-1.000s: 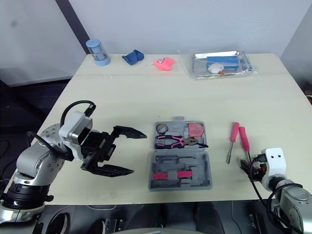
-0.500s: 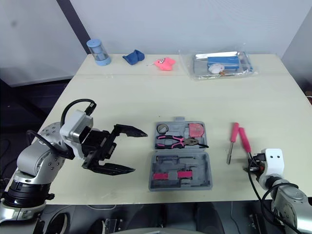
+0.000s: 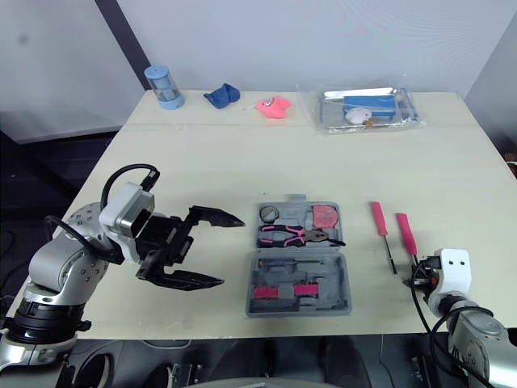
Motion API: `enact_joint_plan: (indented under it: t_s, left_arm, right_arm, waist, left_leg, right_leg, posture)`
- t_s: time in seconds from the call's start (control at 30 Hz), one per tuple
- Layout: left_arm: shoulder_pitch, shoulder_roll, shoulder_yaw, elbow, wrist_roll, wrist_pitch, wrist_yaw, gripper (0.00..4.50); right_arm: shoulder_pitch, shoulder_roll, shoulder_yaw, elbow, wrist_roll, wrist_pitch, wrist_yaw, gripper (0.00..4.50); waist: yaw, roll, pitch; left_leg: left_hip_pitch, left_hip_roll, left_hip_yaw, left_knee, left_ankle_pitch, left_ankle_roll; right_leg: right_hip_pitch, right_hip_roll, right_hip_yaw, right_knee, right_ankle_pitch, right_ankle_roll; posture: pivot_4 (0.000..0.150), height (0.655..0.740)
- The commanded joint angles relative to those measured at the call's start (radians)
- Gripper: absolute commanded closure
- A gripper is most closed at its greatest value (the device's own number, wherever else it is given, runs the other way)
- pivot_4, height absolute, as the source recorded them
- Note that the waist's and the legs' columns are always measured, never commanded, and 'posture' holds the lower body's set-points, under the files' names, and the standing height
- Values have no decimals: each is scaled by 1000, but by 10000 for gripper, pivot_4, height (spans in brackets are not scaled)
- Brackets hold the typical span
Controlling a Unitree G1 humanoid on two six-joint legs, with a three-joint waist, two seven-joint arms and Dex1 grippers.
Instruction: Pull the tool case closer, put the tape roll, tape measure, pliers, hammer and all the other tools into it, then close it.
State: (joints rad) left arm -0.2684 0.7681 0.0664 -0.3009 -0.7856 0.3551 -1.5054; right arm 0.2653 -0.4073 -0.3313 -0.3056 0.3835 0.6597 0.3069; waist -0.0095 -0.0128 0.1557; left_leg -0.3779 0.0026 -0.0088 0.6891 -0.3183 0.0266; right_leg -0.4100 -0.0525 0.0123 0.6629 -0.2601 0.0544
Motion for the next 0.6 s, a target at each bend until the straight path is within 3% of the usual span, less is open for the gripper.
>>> enact_joint_plan:
  t_s: [0.03, 0.33, 0.6]
  left_arm:
    - [7, 1, 14, -2, 1, -22, -16, 0]
    - [34, 32, 36, 49, 31, -53, -48, 0]
    - [66, 56, 58, 91, 79, -103, -44, 0]
  right_arm:
    - [23, -76, -36, -44, -9, -50, 71, 41816]
    - [7, -423, -41, -252, 83, -21, 402, 41816]
    - [-116, -668, 160, -369, 58, -28, 605, 41816]
  waist:
    - [0, 1, 0]
    - [-7, 8, 0]
    - [1, 7, 0]
  left_leg:
    - [0, 0, 0, 0, 0, 0]
    - [2, 1, 0, 0, -2, 4]
    - [-1, 0, -1, 3, -2, 4]
  right_leg:
    - [0, 0, 0, 0, 0, 0]
    - [0, 2, 2, 1, 0, 0]
    - [0, 0, -1, 0, 0, 0]
  posture:
    - [1500, 7400]
    - [1500, 7400]
    - [1500, 7400]
